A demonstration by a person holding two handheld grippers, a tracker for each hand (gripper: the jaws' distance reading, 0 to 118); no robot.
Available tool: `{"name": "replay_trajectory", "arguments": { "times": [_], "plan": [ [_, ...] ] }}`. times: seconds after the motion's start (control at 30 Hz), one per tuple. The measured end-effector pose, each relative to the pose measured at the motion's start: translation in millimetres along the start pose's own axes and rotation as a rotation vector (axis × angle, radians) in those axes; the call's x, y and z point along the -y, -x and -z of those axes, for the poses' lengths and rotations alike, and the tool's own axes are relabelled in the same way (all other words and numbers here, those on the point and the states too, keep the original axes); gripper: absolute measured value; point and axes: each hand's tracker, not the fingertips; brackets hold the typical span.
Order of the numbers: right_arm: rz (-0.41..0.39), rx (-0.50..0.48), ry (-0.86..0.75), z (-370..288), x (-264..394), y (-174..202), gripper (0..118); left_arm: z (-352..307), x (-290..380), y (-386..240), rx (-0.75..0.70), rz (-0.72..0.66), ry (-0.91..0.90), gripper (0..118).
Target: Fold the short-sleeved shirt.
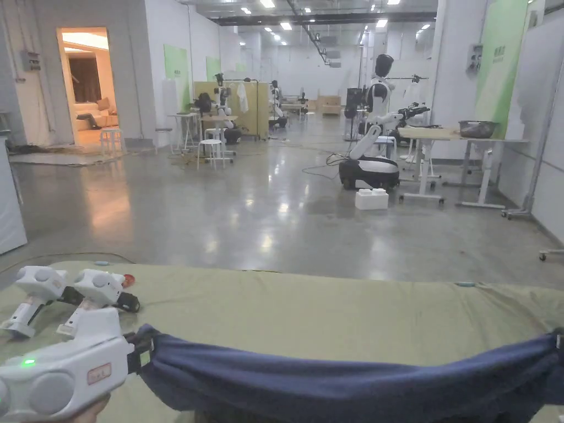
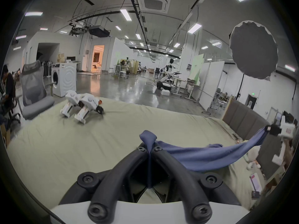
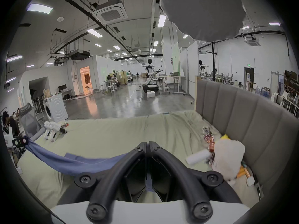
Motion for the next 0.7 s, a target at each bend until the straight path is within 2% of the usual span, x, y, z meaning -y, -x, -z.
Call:
{"name": "replay_trajectory", "arguments": {
  "times": [0.07,0.17,0.23,0.3,0.43,0.5,0.6,0.7],
  "plan": [
    [0.003,-0.003,0.017,-32.4,30.4,-4.9,0,-33.7,25.9,3.6,0.039,-0.044,-0.005,0],
    [0.080,-0.048,0.047,-76.4,78.2,-15.1,0,-74.7,72.3,8.6,0.048,-0.091,0.015,0],
    [0.090,-0.023,0.048,-105.6,109.3,-16.4,0,-99.3,99.8,12.2,0.052,-0.129,0.056,0],
    [0.077,-0.022,0.078,-126.9,131.2,-20.4,0,-122.3,123.4,16.6,0.054,-0.137,0.053,0],
    [0.121,-0.011,0.154,-164.3,178.7,-25.5,0,-162.9,173.0,18.6,0.035,-0.061,0.129,0],
    [0.136,-0.013,0.187,-175.9,198.0,-27.2,0,-175.0,192.0,21.7,0.021,-0.073,0.159,0],
    [0.126,0.001,0.260,-181.3,227.9,-37.8,0,-183.5,215.6,33.8,0.025,-0.101,0.204,0],
    [0.067,0.008,0.349,-179.9,249.3,-41.6,0,-182.7,232.8,44.6,0.013,-0.121,0.265,0]
  ]
}}
